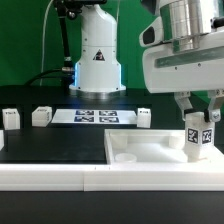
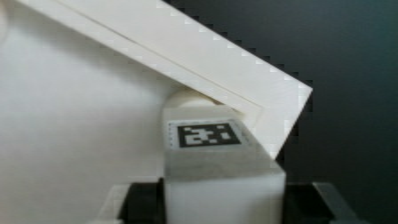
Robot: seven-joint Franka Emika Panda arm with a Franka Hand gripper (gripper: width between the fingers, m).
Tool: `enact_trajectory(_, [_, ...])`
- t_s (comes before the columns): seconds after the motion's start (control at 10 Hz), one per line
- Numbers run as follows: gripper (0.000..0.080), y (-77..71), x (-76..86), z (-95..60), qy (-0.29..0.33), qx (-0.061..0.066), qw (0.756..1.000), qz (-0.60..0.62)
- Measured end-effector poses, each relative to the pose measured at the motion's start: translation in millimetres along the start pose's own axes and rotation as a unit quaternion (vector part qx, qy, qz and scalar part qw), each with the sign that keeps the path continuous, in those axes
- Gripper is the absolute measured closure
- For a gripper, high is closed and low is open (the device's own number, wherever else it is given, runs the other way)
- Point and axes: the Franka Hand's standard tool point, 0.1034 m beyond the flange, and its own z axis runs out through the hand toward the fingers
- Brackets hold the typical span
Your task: Assemble one leg
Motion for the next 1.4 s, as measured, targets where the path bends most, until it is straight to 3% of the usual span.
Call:
enact_trajectory(0.5, [0.0504,0.6,0.1,0.2,-0.014,0.005,0.997,0.070])
enact_trajectory(0.6, [0.0354,0.8,0.2,0.5,-0.014,0.005,0.998,0.058])
enact_trajectory(0.7, [0.0354,1.6,0.4,1.7,-0.017,0.001,1.000,0.019])
enact_trajectory(0.8, [0.0203,1.7,-0.6,2.7,-0.024,-0.008,1.000,-0.017])
enact_trajectory(0.9, [0.0166,-1.3,-0.6,2.2,-0.032,-0.014,0.998,-0.059])
enact_trajectory(1.2, [0.0151,-4.5,-6.8,4.3,-0.048,-0.036,0.975,-0.214])
enact_trajectory(1.4, [0.0151,-5.6,-8.9,5.1,-0.051,-0.056,0.935,-0.345])
